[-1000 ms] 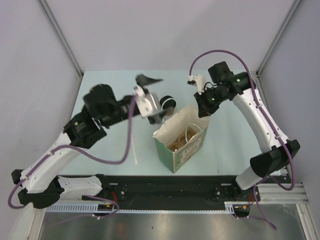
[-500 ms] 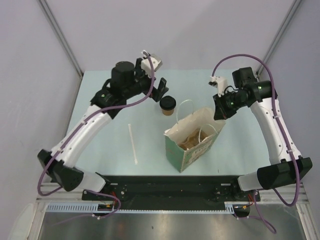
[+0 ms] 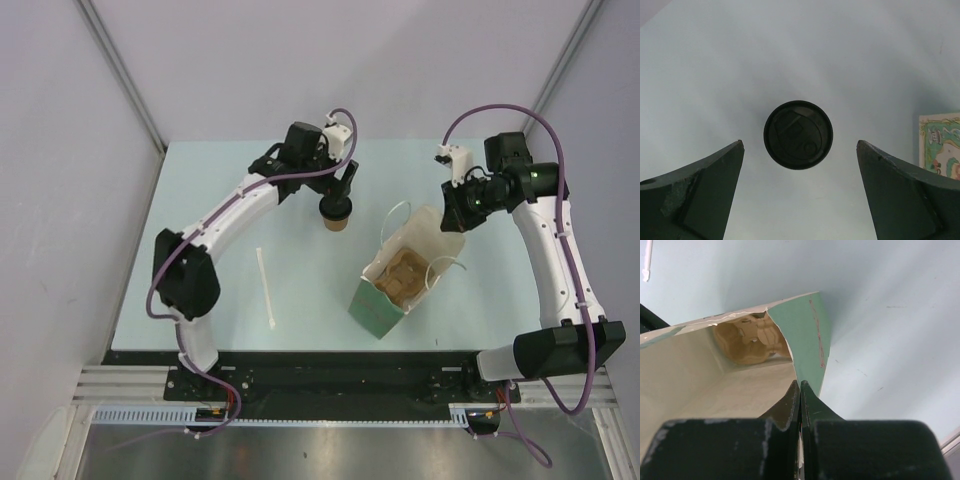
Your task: Pack the takeout coffee
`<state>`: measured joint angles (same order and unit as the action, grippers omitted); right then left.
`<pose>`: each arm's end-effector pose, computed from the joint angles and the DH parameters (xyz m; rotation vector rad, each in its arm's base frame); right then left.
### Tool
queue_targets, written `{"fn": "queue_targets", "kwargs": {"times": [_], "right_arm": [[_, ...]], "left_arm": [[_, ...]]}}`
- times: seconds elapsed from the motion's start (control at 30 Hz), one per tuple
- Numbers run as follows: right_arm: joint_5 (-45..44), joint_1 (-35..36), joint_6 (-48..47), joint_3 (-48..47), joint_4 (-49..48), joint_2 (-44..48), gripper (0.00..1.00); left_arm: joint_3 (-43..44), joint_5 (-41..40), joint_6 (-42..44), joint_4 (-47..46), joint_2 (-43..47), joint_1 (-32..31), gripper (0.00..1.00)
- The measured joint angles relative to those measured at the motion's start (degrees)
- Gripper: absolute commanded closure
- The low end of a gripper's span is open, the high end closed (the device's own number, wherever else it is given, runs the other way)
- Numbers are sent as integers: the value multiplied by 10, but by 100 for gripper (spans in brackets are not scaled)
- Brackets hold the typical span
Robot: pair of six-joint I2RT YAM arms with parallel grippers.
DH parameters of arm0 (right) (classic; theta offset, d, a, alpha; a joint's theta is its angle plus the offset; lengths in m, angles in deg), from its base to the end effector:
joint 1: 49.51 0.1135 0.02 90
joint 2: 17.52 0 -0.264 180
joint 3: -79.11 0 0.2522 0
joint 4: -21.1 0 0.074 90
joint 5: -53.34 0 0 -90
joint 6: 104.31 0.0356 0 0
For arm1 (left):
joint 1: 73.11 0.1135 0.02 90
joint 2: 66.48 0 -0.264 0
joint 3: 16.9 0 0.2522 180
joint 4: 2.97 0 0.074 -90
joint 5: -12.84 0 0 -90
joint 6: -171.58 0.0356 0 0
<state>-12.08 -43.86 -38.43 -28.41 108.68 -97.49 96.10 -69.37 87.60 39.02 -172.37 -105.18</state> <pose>0.2481 0.0394 0.3980 -0.7918 2.4050 0.4349 0.3637 -0.2336 0.3361 0.7920 2.0547 -0.4048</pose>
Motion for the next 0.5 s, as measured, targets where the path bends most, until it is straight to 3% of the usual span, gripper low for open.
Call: {"fn": "queue_targets", "kwargs": {"times": [0.23, 0.5], "right_arm": [[-6, 5, 1, 8, -5, 1, 100], [-11, 9, 1, 11, -11, 1, 100]], "left_arm": [[81, 3, -1, 46, -101, 1, 1], [94, 2, -1, 67, -135, 1, 1]]}}
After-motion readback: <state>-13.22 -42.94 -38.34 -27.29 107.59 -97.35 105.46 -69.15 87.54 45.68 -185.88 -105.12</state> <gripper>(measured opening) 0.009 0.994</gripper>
